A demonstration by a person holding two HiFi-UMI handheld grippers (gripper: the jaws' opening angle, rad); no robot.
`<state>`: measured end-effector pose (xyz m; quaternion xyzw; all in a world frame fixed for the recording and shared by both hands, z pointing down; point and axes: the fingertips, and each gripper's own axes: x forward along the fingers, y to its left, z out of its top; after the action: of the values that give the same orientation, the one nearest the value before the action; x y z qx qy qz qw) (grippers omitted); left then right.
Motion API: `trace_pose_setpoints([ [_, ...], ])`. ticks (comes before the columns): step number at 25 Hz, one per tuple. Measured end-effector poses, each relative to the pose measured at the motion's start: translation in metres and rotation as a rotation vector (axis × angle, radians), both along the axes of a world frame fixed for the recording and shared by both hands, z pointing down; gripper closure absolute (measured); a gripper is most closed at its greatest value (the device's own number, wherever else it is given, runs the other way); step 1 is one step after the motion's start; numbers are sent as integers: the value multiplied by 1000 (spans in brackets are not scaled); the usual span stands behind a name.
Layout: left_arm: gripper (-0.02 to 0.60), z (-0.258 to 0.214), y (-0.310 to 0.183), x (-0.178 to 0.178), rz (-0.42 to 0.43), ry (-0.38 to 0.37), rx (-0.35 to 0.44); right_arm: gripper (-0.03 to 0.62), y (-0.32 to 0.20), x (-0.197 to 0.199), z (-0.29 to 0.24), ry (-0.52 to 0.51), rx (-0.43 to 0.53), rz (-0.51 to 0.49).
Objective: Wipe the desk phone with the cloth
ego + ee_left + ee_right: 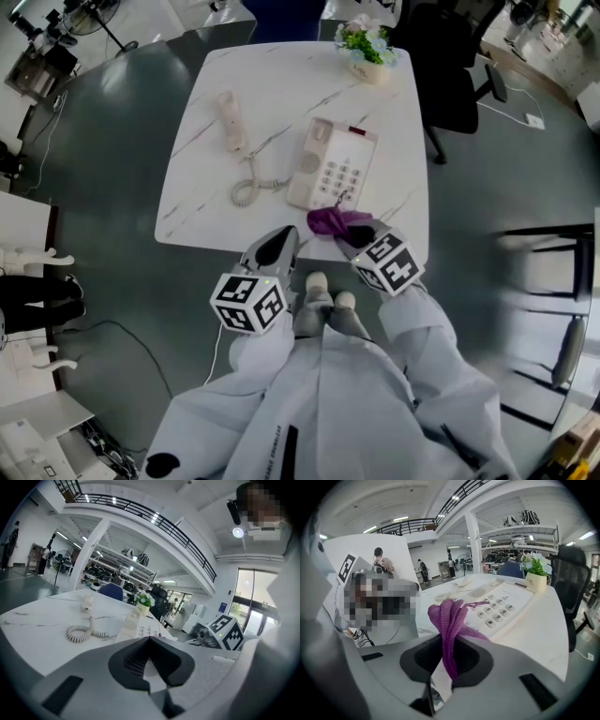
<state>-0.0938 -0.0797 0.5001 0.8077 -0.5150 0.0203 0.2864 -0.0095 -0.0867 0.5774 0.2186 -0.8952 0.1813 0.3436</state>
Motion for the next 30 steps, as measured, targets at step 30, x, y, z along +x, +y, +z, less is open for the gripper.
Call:
trace_pose_setpoints([
  [30,583,-72,3,9,-40,-70,198,553,-15,32,-118,-508,220,240],
])
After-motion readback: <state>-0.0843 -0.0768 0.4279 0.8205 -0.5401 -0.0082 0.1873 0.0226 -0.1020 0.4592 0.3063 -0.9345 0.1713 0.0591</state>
